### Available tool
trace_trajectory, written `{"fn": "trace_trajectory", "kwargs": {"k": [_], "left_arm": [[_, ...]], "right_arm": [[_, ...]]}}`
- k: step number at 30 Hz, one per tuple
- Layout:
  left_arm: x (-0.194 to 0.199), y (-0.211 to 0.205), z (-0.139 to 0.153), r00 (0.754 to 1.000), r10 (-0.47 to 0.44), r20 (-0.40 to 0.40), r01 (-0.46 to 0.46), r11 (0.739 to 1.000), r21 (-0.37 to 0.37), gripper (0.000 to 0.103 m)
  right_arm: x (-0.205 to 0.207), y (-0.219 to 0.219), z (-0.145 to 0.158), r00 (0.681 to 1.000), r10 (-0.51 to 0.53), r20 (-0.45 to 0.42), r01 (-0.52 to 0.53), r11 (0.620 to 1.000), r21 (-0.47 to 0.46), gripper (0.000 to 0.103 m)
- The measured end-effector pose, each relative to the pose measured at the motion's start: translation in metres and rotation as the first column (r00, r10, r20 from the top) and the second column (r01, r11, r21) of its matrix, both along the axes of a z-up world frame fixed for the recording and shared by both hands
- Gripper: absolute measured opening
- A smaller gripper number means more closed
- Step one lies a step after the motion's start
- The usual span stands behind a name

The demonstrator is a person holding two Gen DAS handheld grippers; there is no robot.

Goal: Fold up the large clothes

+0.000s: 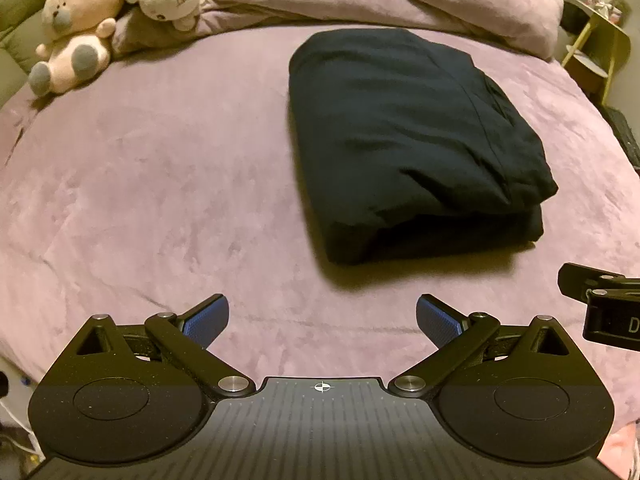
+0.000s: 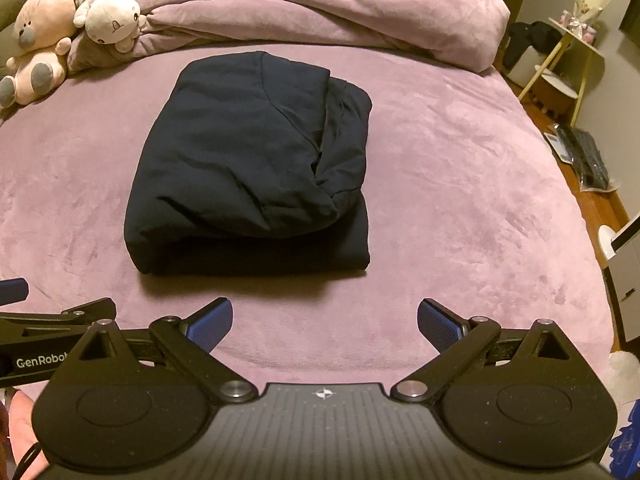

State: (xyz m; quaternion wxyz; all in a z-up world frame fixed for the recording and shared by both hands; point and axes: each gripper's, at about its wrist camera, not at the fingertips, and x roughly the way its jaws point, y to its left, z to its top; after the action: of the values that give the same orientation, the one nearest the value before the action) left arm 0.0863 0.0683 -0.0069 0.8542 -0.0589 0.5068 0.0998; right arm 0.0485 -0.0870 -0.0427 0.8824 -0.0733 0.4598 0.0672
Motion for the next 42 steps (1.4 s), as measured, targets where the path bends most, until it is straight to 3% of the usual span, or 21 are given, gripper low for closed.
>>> {"fn": "trace_trajectory", "kwargs": {"k": [42], "left_arm": [[0.0024, -0.0084, 0.0064, 1.000, -0.030, -0.007, 0.029, 0.999, -0.013, 0.102]], "right_arm": [[-0.0031, -0.0077, 0.0096, 0.999, -0.053, 0.004, 0.052, 0.996, 0.077, 0.099]]}}
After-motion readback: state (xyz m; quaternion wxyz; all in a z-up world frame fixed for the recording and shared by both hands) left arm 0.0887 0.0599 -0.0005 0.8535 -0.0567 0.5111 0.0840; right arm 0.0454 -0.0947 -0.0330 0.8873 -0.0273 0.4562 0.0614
